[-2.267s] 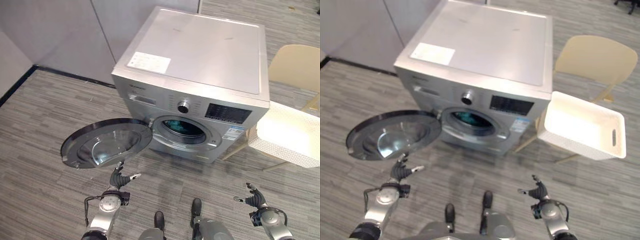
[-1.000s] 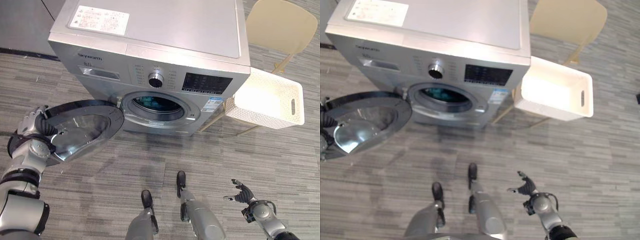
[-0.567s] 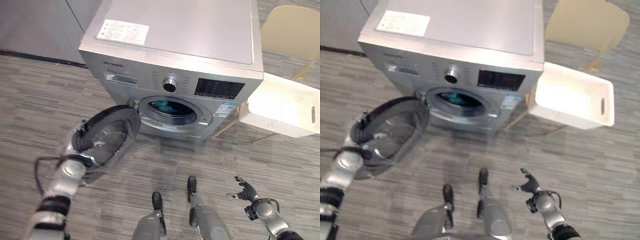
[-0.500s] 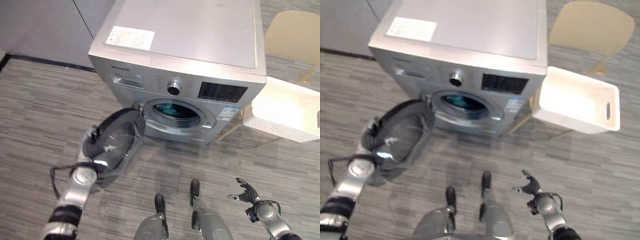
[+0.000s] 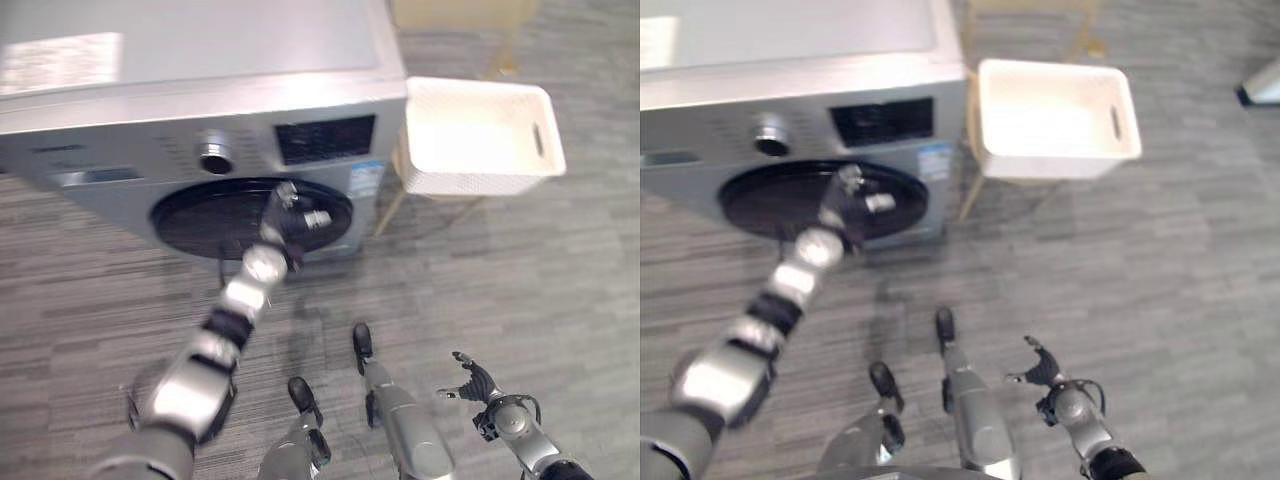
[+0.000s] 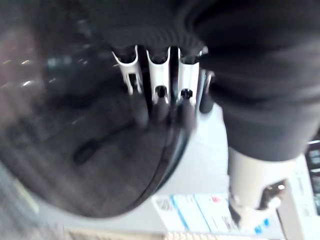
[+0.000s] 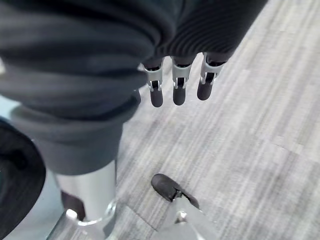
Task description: Grab the laundry basket,head to the washer,open it,put in the laundry and shut it.
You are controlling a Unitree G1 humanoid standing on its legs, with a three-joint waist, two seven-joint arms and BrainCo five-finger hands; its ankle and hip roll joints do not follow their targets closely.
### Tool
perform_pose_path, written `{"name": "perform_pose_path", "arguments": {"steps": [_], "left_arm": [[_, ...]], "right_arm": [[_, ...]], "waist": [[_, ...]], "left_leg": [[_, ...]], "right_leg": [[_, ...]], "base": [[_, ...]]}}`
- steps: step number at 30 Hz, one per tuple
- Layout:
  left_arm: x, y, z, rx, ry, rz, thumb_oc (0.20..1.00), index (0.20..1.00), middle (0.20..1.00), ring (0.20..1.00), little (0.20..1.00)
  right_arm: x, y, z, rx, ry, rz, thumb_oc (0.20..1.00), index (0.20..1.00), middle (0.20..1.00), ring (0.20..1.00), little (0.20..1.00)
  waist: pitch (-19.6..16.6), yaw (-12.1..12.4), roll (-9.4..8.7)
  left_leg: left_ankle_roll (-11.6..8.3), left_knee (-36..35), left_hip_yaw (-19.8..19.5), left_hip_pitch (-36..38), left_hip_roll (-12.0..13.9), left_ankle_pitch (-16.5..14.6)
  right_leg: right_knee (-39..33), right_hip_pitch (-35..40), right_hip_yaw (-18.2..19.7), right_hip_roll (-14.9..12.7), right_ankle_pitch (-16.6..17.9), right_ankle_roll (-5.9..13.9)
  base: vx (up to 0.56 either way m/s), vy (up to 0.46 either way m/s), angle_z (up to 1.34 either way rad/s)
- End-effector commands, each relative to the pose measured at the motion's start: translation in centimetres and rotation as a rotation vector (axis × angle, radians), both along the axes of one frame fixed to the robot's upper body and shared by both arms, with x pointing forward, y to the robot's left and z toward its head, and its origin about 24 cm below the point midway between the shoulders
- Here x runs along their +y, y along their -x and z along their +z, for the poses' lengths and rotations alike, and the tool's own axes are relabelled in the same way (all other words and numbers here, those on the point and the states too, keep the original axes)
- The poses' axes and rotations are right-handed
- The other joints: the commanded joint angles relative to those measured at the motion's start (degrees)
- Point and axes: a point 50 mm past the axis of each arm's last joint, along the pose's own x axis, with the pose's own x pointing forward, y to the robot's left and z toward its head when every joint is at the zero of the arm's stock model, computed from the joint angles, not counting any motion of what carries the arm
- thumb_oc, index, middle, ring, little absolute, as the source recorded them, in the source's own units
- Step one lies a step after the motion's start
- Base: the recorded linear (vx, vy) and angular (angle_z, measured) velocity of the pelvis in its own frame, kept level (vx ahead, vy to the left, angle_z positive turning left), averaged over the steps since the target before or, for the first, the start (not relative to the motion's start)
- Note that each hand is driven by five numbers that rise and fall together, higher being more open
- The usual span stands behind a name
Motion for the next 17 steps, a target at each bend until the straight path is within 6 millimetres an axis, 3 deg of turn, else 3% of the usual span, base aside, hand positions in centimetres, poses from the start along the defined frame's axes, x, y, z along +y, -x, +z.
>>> {"name": "perform_pose_path", "arguments": {"steps": [1,3,6,8,10,11,12,13,15,17], "left_arm": [[5.7,1.5,-0.8,-0.063,-0.101,0.212,1.000,1.000,1.000,1.000,1.000],[6.3,2.5,-1.5,-0.065,-0.137,0.200,1.000,1.000,1.000,1.000,1.000],[4.9,6.9,-6.3,0.013,-0.080,0.098,1.000,1.000,1.000,1.000,1.000],[5.2,9.6,-8.7,0.079,0.008,0.094,1.000,1.000,1.000,1.000,1.000],[5.6,11.6,-10.7,0.145,0.096,0.124,1.000,1.000,1.000,1.000,1.000],[6.8,14.6,-13.7,0.273,0.086,0.173,1.000,1.000,1.000,1.000,1.000],[7.1,15.6,-14.7,0.318,0.090,0.193,1.000,1.000,1.000,1.000,1.000],[8.1,17.8,-17.0,0.433,0.055,0.237,1.000,1.000,1.000,1.000,1.000],[8.4,19.0,-18.0,0.488,0.056,0.262,1.000,1.000,1.000,1.000,1.000],[9.2,21.5,-20.0,0.595,0.053,0.320,1.000,1.000,1.000,1.000,1.000]], "right_arm": [[-1.6,-1.4,1.6,-0.095,0.019,-0.038,1.000,1.000,1.000,1.000,1.000],[-1.9,-1.0,1.5,-0.091,0.006,-0.062,1.000,1.000,1.000,1.000,1.000],[-2.6,-0.4,1.2,-0.078,-0.001,-0.111,1.000,1.000,1.000,1.000,1.000],[-3.0,-0.1,1.1,-0.072,-0.005,-0.135,1.000,1.000,1.000,1.000,1.000],[-3.2,-0.1,1.1,-0.070,-0.004,-0.154,1.000,1.000,1.000,1.000,1.000],[-3.6,-0.1,1.0,-0.071,-0.004,-0.193,1.000,1.000,1.000,1.000,1.000],[-3.7,-0.1,1.1,-0.074,-0.008,-0.204,1.000,1.000,1.000,1.000,1.000],[-3.8,-0.2,1.1,-0.086,-0.030,-0.237,1.000,1.000,1.000,1.000,1.000],[-3.8,-0.2,1.1,-0.088,-0.038,-0.247,1.000,1.000,1.000,1.000,1.000],[-3.8,-0.2,1.2,-0.097,-0.056,-0.265,1.000,1.000,1.000,1.000,1.000]], "waist": [[-1.13,3.03,1.18],[-1.51,3.47,1.42],[-3.94,5.41,2.07],[-5.15,6.48,2.20],[-6.21,7.32,2.27],[-7.63,8.30,2.45],[-7.95,8.46,2.53],[-8.80,8.79,2.68],[-9.10,8.89,2.73],[-9.79,9.34,2.81]], "left_leg": [[-0.73,1.10,-6.95,-3.54,0.18,1.01],[-0.91,0.70,-7.34,-2.80,0.18,0.97],[-1.06,-0.41,-8.90,-0.02,-0.06,0.80],[-1.09,-1.06,-9.57,1.78,-0.31,0.76],[-1.15,-1.70,-10.16,3.00,-0.37,0.88],[-1.15,-2.13,-10.95,4.67,-0.48,0.82],[-1.12,-2.17,-11.16,5.20,-0.51,0.75],[-1.08,-2.17,-11.55,6.33,-0.64,0.52],[-1.04,-2.18,-11.75,6.93,-0.72,0.37],[-0.98,-2.12,-12.04,7.95,-0.82,0.03]], "right_leg": [[3.91,4.36,2.42,-0.99,-8.58,4.08],[3.47,5.11,2.17,-0.98,-8.68,3.99],[1.54,9.02,0.79,-0.74,-9.32,3.55],[0.46,11.66,0.05,-0.68,-9.68,3.57],[-0.15,13.19,-0.37,-0.62,-9.91,3.50],[-0.65,15.53,-1.21,-0.58,-10.43,3.40],[-0.73,16.19,-1.40,-0.59,-10.58,3.35],[-0.87,17.51,-1.71,-0.67,-10.93,3.30],[-0.87,18.12,-1.81,-0.66,-11.07,3.26],[-0.83,19.25,-2.11,-0.70,-11.48,3.22]], "base": [[0.01,-0.041,-0.39],[0.01,-0.055,-0.13],[0.05,-0.079,0.33],[0.07,-0.070,0.46],[0.07,-0.071,0.32],[0.09,-0.065,0.31],[0.11,-0.051,0.30],[0.09,-0.008,0.28],[0.06,-0.002,0.13],[0.06,0.001,0.02]]}}
